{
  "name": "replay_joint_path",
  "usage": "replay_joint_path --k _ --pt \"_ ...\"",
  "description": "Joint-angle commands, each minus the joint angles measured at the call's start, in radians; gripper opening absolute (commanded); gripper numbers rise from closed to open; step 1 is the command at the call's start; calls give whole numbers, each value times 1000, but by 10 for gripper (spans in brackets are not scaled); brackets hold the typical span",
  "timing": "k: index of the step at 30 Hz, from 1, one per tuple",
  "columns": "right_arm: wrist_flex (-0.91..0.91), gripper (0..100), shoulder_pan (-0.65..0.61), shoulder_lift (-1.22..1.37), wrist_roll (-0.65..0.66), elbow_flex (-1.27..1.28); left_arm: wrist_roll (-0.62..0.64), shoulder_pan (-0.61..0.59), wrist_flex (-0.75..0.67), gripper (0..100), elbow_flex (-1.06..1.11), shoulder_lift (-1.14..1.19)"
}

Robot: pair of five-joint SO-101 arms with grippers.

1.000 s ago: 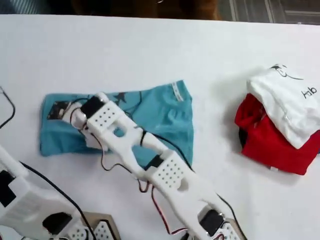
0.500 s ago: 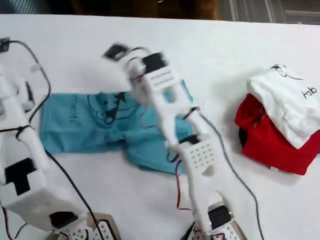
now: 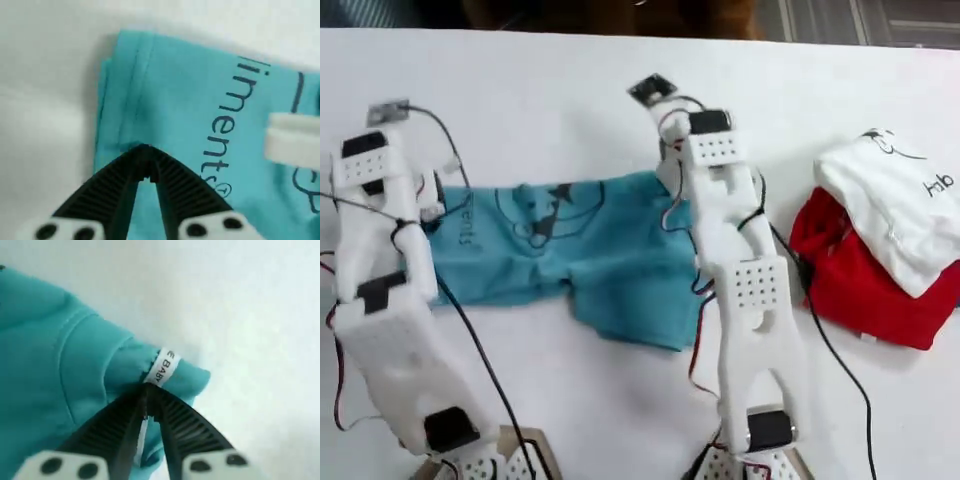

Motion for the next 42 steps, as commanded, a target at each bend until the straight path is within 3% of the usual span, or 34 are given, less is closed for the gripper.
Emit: replay_joint_path --k 1,11,21,28,34,42 --pt "-42 19 61 39 0 -17 8 -26 21 25 -127 66" --pt "-21 19 147 71 2 -112 8 -106 69 25 -309 288" --pt "114 19 84 -1 -8 -305 9 -106 69 25 -317 311" --pt "315 19 -110 -8 -11 -539 9 -104 69 25 -315 310" --pt "312 19 -335 -5 -114 -506 9 -104 69 25 -314 310" --pt "309 19 -587 33 -130 -404 9 -104 69 25 -314 311"
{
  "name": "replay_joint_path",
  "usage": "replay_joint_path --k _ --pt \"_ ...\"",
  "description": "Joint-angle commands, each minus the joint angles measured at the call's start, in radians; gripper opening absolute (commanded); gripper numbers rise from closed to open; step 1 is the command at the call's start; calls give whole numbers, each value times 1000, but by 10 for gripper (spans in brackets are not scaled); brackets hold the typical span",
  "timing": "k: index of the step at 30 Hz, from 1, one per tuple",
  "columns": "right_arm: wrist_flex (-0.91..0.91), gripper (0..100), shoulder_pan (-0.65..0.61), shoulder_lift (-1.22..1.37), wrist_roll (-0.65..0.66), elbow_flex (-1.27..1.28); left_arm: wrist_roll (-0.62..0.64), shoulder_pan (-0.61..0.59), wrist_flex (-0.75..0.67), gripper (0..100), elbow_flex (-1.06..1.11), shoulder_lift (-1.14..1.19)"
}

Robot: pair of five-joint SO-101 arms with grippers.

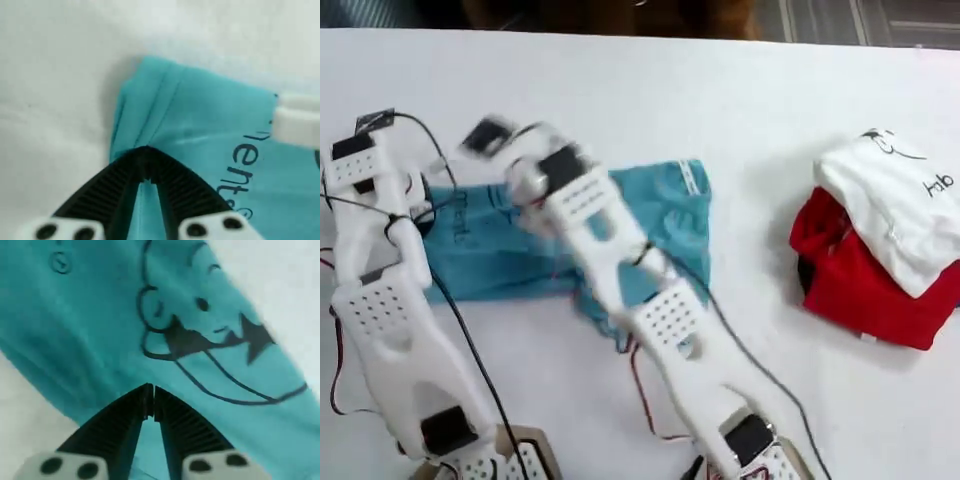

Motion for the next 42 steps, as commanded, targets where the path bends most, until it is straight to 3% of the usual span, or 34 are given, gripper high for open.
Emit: replay_joint_path --k 1,18,30,42 --pt "19 19 -68 -28 -8 5 2 -34 -2 25 -15 8" --pt "15 19 -183 107 2 5 2 -37 -2 25 -13 8" --pt "21 19 -197 -54 2 -12 2 -37 -2 25 -15 8" --pt "21 18 18 -249 -3 -11 2 -37 -2 25 -15 9"
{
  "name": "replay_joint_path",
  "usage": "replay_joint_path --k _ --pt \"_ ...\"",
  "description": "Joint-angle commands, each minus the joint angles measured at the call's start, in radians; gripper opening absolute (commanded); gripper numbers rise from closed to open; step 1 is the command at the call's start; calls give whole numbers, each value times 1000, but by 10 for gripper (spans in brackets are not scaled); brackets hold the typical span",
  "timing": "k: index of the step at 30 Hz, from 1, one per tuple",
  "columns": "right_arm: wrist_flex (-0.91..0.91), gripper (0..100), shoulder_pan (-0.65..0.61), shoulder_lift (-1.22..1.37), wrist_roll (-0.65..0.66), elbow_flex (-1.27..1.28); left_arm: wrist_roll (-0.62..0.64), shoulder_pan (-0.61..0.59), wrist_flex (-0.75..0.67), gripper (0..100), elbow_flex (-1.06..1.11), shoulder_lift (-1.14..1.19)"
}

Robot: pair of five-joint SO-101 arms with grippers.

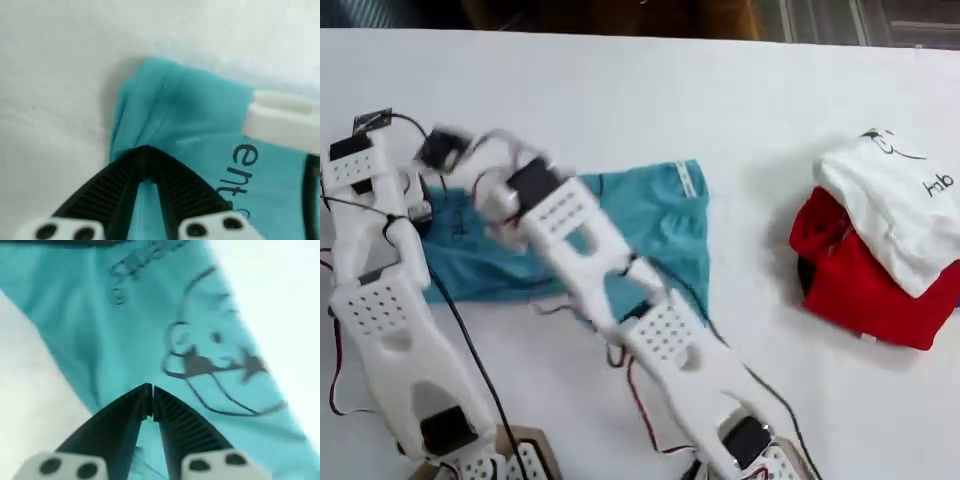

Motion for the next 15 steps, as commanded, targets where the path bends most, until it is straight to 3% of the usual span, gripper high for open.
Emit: replay_joint_path --k 1,15 --pt "18 18 87 -120 -5 -18 2 -31 -2 25 -12 9" --pt "18 18 205 -159 -5 -18 2 -31 -2 25 -13 11"
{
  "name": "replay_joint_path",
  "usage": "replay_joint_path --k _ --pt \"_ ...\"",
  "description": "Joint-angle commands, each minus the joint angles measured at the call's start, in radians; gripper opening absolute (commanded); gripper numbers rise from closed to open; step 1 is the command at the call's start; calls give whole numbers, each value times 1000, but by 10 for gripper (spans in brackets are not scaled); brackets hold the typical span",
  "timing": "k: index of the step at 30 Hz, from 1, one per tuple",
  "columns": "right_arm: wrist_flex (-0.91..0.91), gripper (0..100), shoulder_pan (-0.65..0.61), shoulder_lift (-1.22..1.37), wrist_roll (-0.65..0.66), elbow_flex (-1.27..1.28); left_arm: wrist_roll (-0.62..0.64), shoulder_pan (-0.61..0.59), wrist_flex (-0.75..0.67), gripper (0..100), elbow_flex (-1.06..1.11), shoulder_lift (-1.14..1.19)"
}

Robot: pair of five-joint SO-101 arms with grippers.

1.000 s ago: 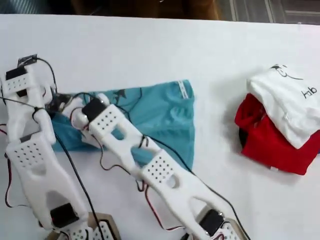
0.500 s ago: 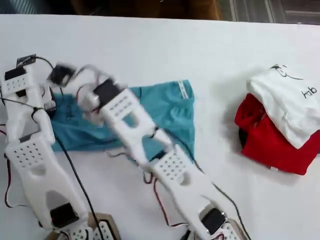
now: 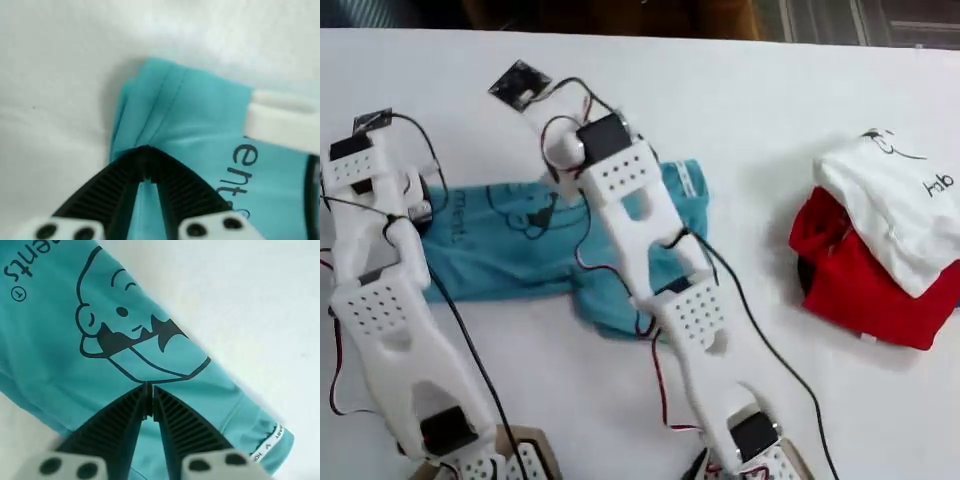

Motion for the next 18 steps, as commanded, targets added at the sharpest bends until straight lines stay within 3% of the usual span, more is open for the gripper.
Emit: replay_joint_path --k 1,8,13,18 --pt "18 18 22 -117 -5 -18 2 -31 -2 25 -13 5" --pt "18 18 36 -255 -6 -18 -8 -15 5 38 -19 -2" --pt "19 18 117 -306 -6 -8 -34 0 74 157 -90 8" --pt "22 18 183 -427 -6 178 -37 -3 186 173 -213 -2"
